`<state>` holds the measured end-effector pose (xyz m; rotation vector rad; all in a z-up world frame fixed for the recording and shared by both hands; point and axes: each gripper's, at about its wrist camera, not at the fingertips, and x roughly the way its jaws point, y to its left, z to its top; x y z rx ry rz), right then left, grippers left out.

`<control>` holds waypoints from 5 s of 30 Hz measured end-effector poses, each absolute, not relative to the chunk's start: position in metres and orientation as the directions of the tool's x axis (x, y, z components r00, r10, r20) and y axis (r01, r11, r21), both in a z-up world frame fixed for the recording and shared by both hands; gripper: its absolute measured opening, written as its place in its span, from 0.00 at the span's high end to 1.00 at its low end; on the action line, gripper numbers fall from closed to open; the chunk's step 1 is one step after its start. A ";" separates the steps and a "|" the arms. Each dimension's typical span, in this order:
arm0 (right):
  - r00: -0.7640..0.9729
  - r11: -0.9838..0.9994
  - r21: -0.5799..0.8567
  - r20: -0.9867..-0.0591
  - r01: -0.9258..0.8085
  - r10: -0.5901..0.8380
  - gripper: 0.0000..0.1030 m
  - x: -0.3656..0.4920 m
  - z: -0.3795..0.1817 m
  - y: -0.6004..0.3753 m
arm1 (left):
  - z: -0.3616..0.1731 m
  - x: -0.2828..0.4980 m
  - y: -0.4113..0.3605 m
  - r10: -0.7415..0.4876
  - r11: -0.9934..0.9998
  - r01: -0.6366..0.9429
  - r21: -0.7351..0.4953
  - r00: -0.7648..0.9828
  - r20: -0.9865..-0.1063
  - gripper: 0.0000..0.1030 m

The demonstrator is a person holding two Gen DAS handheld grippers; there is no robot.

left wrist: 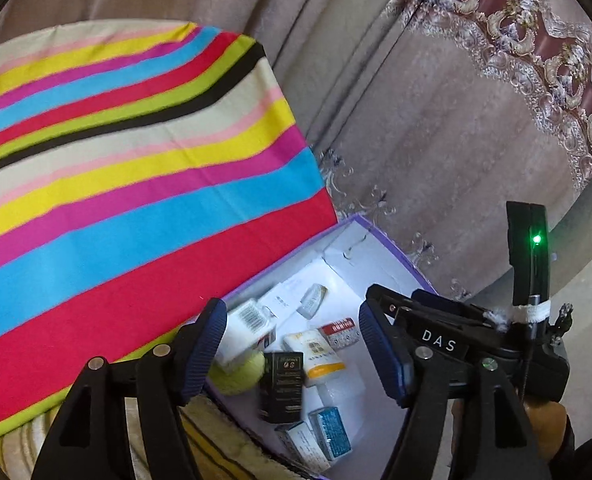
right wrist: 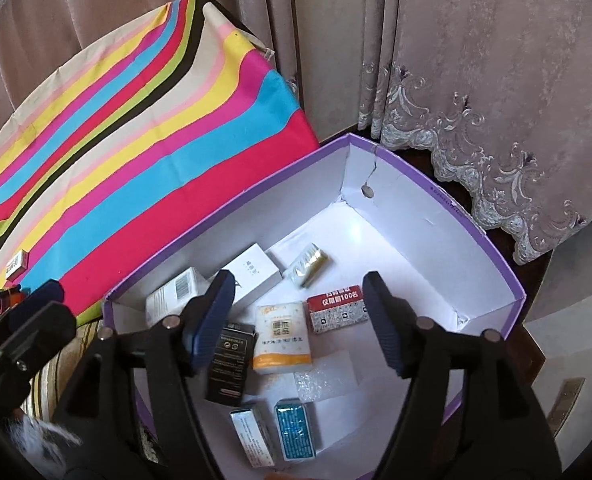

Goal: Organize objects
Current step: 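Carry the barcode box and white roll into the storage box and release both, then move both open tools back to the remaining white boxes on the table, then grasp the large white pink-print box with the left tool while the right tool grasps the JIYIN MUSIC box, then carry the pink-print box and JIYIN MUSIC box into the storage box and release both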

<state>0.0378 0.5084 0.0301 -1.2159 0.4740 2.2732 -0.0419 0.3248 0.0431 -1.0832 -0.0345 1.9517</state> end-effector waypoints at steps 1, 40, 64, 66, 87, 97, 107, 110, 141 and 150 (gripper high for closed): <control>-0.472 -0.809 0.065 -0.838 -0.585 0.273 0.32 0.038 0.032 0.507 | 0.047 -0.041 0.321 0.699 -0.621 -0.679 -0.391 -0.255 -0.668 0.31; -0.615 -0.970 0.036 -0.779 -0.239 0.123 0.09 0.002 0.052 0.343 | 0.066 -0.032 0.152 0.614 -0.788 -0.465 -0.404 -0.541 -0.575 0.05; -0.517 -0.990 0.021 -0.851 0.136 -0.089 0.10 -0.041 0.021 0.206 | 0.014 -0.057 -0.023 0.373 -0.896 -0.042 -0.443 -0.611 -0.698 0.16; -0.504 -0.987 0.017 -0.858 0.159 -0.096 0.11 -0.047 0.017 0.199 | 0.012 -0.061 -0.029 0.357 -0.901 -0.022 -0.434 -0.607 -0.710 0.16; -0.445 -0.931 -0.055 -0.887 0.362 -0.120 0.21 -0.091 -0.008 0.138 | -0.005 -0.120 -0.028 0.281 -0.951 -0.037 -0.307 -0.519 -0.807 0.16; -0.437 -0.913 -0.050 -0.888 0.405 -0.145 0.26 -0.108 -0.014 0.129 | -0.017 -0.144 -0.017 0.226 -0.972 -0.055 -0.229 -0.491 -0.841 0.29; -0.403 -0.917 -0.011 -0.900 0.399 -0.165 0.51 -0.116 -0.022 0.128 | -0.019 -0.138 -0.020 0.198 -0.976 -0.027 -0.216 -0.516 -0.833 0.31; -0.416 -0.923 -0.012 -0.895 0.386 -0.162 0.51 -0.114 -0.020 0.129 | -0.017 -0.133 -0.026 0.177 -0.976 0.011 -0.216 -0.536 -0.825 0.31; -0.462 -0.970 0.102 -0.865 0.221 -0.196 0.51 -0.053 0.014 0.218 | 0.037 -0.055 0.017 0.209 -0.970 -0.037 -0.240 -0.630 -0.748 0.31; -0.476 -0.983 0.125 -0.862 0.135 -0.175 0.51 -0.038 0.017 0.259 | 0.039 -0.048 0.064 0.294 -0.955 -0.156 -0.252 -0.593 -0.750 0.31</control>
